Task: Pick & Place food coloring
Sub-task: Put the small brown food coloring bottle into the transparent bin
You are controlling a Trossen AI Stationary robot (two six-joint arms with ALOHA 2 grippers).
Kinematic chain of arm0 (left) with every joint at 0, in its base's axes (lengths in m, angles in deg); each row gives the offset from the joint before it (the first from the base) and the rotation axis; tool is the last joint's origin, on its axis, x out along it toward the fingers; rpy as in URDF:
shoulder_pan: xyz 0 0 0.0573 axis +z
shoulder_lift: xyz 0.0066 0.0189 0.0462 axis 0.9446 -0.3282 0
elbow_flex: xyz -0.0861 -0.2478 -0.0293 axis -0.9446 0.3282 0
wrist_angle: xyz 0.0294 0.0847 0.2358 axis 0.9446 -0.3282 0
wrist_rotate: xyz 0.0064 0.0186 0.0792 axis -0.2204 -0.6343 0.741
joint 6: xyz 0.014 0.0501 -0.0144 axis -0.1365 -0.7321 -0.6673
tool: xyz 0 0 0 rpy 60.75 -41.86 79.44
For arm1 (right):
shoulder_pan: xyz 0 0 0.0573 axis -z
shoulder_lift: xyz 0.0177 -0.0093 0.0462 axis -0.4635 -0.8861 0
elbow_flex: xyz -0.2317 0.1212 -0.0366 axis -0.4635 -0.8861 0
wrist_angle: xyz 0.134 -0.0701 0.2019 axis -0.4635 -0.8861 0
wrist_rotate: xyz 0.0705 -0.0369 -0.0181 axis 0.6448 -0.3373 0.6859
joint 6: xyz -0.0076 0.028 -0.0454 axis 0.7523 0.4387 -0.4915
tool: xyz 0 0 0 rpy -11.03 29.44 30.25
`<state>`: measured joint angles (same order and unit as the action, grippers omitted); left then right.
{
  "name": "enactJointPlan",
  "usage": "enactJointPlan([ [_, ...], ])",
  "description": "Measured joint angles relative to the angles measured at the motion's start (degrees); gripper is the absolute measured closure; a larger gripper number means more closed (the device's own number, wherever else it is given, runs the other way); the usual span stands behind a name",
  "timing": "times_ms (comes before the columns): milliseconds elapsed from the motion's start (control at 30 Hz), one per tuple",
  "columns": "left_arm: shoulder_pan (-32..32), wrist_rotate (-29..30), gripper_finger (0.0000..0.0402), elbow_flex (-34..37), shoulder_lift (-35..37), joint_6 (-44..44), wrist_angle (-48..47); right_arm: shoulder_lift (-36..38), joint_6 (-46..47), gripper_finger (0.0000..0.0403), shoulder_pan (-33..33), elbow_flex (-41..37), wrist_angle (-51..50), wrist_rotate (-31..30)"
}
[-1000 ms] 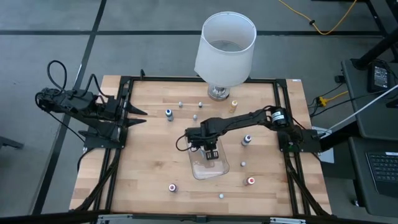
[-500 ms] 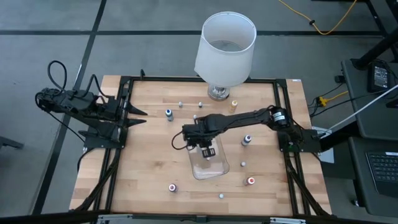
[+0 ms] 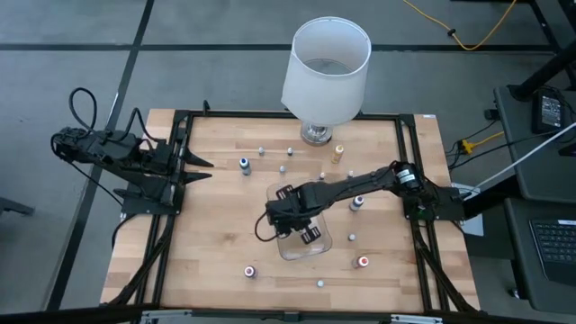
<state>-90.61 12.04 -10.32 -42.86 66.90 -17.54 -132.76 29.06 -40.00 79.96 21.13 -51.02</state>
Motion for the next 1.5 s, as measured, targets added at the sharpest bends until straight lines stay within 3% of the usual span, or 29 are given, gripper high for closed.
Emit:
enactJointPlan([
  [567, 0.0, -0.2, 0.0297, 0.0, 0.0, 1.9, 0.1, -6.2, 0.2, 0.032, -0.2, -0.1, 0.5, 5.1],
  [1500, 0.0, -0.1, 0.0297, 0.0, 0.0, 0.9, 0.1, -6.8, 0.3, 0.0293, 1.4, -0.2, 2.1, 5.2],
])
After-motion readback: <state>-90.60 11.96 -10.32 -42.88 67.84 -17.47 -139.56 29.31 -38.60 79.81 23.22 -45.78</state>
